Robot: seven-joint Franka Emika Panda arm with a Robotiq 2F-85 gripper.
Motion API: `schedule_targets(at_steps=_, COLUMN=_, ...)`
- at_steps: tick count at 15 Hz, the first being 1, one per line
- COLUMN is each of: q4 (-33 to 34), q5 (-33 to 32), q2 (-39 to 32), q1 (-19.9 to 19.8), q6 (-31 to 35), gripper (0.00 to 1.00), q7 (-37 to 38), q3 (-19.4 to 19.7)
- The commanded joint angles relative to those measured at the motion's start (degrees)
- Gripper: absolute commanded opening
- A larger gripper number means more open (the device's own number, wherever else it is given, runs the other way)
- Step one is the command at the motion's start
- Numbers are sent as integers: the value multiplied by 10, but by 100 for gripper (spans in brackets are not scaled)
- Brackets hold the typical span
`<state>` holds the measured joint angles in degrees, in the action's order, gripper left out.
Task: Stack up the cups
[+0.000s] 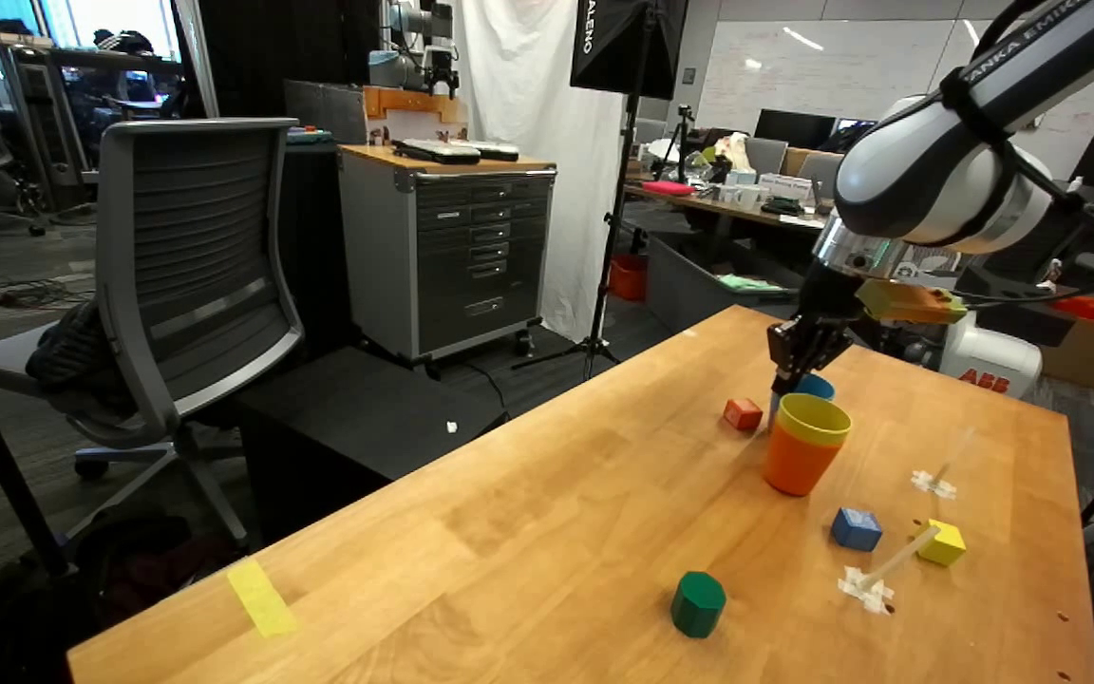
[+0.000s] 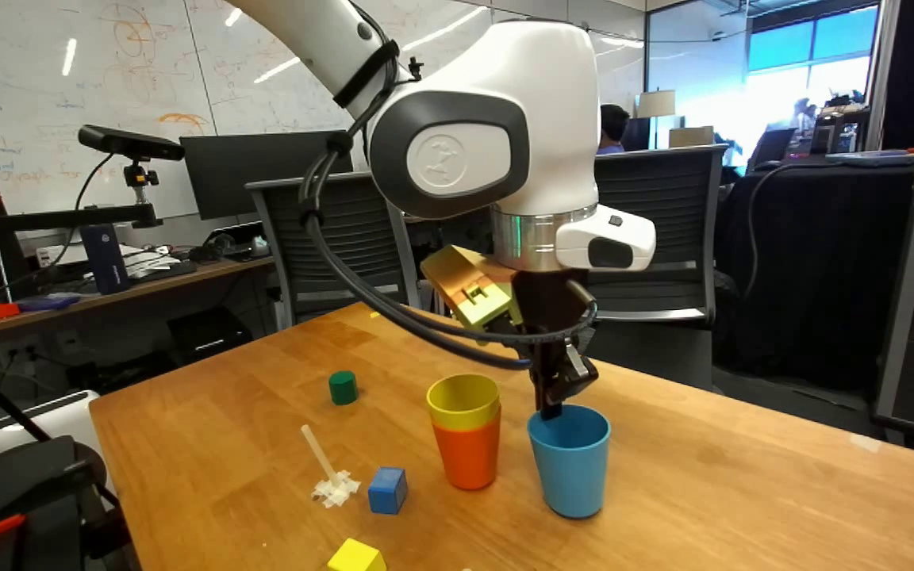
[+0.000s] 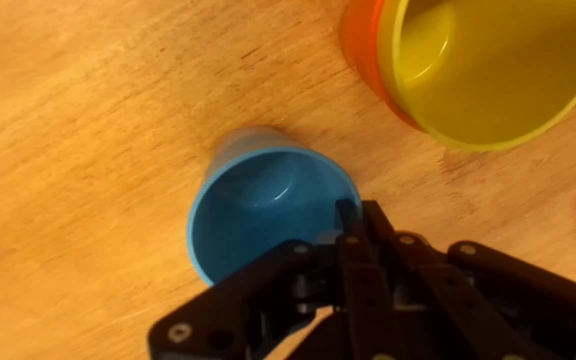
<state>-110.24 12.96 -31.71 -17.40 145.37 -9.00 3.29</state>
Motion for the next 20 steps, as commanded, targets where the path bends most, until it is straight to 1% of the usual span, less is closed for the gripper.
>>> schedule_targets(at_steps=1, q4=-12, q5=-43, q2=22, q1=30, q6=-22, gripper=1, q7=45, q3=30)
schedule_targets(at_steps=5, q4=-25, q5=-75, q2=43, q1=44, q6=-47, gripper=1, q7=76, q3=49)
schedule_targets(at_steps=10, q4=-48, q5=-76, q2=84, q1=47, q6=-58, gripper=1, q7=89, q3=54)
schedule_targets(at_steps=13, q4=-72, q5=-83, q2=121, q1=54, q6=-51, gripper=1, q7=100, q3=57)
schedule_targets(at_steps=15, q4=-90, q5=-105, q2=150, q1=66, q6=-45, gripper=1, q7=127, q3=67)
schedule_targets(at_steps=20, q4=-106, q5=-178, q2=221, q1=97, q6=-92, gripper=1, q7=201, q3=75)
